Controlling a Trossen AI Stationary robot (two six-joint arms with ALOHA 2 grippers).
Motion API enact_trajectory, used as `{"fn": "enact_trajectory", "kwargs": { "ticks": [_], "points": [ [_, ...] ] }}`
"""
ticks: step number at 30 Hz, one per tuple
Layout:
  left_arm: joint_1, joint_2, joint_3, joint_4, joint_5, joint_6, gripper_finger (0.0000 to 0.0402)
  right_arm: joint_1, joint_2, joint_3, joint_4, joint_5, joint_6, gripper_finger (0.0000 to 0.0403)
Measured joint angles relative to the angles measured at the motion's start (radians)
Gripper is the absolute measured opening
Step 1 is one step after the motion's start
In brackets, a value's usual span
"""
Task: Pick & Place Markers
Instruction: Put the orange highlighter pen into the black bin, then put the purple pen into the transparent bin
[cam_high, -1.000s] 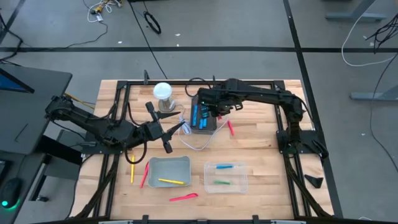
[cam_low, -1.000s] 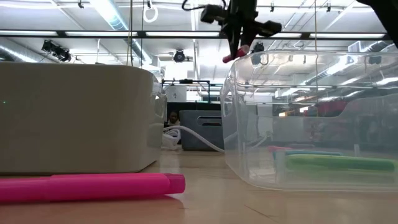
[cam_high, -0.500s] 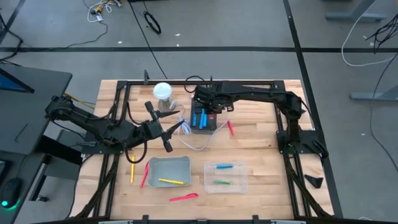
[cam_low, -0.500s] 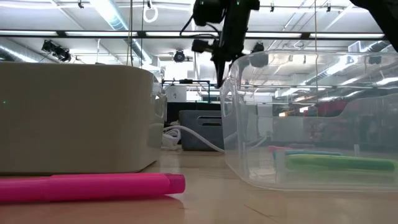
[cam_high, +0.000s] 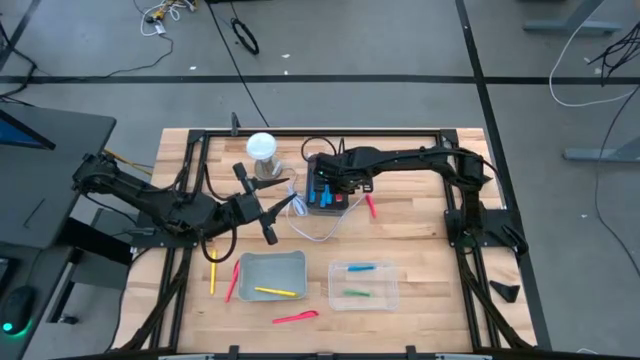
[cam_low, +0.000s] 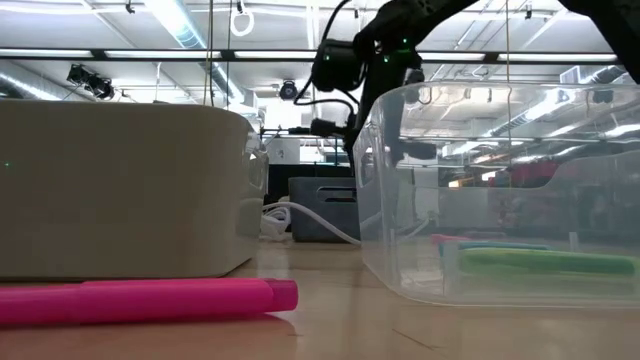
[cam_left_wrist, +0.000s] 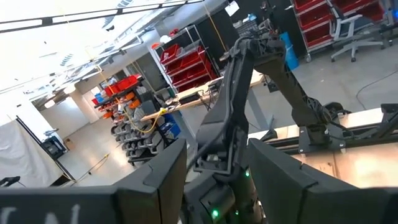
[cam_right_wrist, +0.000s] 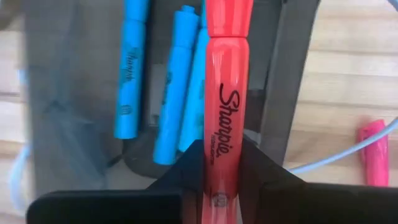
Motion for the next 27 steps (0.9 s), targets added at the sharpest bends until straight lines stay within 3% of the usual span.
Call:
{"fn": "enact_trajectory", "kwargs": {
  "ticks": [13,21,27],
  "points": [
    [0.000,0.000,0.000,-0.036,0.003,-0.026,0.0178,-0.013,0.050,-0.014,0.024,-0.015,-0.011,0.0053],
    [0.000,0.000,0.000,-0.052,0.003,-0.047,0.0179,-0.021,0.050,-0.014,0.062,-0.017,-0.033,0.0107],
    [0.000,0.000,0.000,-0.071,0.003,-0.052,0.0178,-0.020,0.050,-0.014,0.074,-0.018,-0.046,0.0118]
  ]
}}
